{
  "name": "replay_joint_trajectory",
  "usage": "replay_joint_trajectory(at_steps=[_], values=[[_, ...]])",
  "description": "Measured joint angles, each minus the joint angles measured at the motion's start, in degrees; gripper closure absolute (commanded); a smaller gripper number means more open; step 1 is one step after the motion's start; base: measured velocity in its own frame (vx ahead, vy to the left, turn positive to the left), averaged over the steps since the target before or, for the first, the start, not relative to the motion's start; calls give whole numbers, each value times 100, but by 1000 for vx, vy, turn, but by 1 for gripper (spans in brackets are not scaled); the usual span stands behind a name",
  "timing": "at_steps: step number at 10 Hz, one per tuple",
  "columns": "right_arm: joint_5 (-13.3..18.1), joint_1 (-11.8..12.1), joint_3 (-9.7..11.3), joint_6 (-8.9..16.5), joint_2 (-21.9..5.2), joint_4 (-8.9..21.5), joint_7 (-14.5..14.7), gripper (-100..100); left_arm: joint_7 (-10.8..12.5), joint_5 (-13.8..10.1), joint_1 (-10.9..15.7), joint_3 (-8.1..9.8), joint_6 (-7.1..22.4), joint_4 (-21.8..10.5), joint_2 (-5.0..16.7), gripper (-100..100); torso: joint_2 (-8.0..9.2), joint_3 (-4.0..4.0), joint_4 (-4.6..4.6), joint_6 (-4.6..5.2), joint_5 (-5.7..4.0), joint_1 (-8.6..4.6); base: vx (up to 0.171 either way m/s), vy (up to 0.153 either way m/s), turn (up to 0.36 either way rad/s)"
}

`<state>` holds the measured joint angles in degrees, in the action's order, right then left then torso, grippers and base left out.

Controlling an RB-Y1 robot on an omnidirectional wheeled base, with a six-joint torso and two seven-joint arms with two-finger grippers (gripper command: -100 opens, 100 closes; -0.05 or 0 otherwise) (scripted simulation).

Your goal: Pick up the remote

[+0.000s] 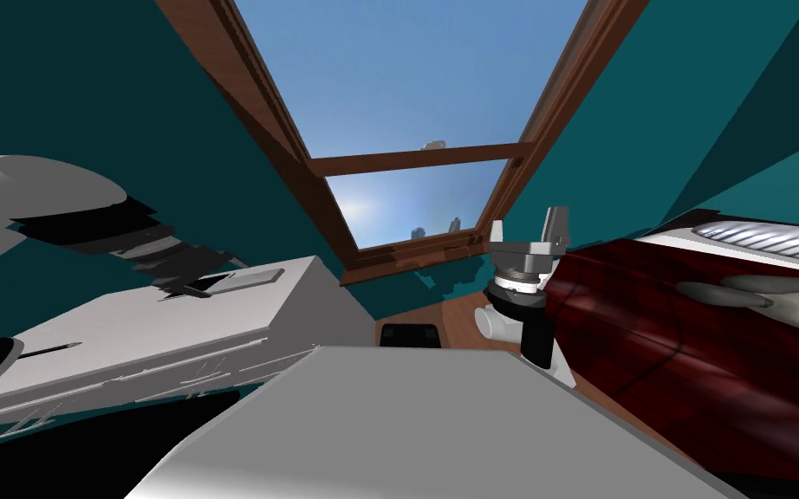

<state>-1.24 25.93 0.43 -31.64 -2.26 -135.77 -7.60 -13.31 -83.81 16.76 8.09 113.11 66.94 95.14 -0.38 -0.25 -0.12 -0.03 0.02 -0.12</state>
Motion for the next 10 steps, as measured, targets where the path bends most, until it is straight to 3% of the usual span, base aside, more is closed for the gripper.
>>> replay_joint_trajectory(at_steps=[1, 2, 3, 4, 5, 6, 10], values=[[0, 0, 0, 0, 0, 0, 0, 0, 6, -42, -15, 0, 93, -5, -45, -100, 16, 9, 4, -1, 1, 2, 18, 2, -6], [0, -1, 0, 0, 0, 0, 0, 0, 7, -46, -15, -3, 112, -6, -51, 0, 30, 18, 8, -2, 0, 1, 5, 0, 0], [0, -1, 0, 0, 0, 0, 0, 0, 7, -45, -15, -3, 110, -6, -50, -100, 38, 24, 11, -3, 0, 0, -20, -4, -32], [0, -1, 0, 0, 0, 1, 0, 0, 11, 19, -32, -33, 43, -9, -144, -100, 47, 28, 12, -1, 1, 0, -39, -7, -42], [0, -1, 0, 0, 0, 1, 0, 0, 0, 71, -225, 62, -70, 14, -236, -100, 56, 33, 14, -3, 1, 0, -18, -3, -6], [0, -1, 0, 0, 0, 1, 0, 0, -4, 76, -248, 75, -97, 18, -246, 100, 53, 33, 15, -4, -1, -1, 0, 0, 0], [0, -1, 0, 0, 0, 1, 0, 0, 3, 77, -248, 72, -92, 14, -244, 100, 44, 27, 13, 2, -1, 0, 0, 0, 0]])
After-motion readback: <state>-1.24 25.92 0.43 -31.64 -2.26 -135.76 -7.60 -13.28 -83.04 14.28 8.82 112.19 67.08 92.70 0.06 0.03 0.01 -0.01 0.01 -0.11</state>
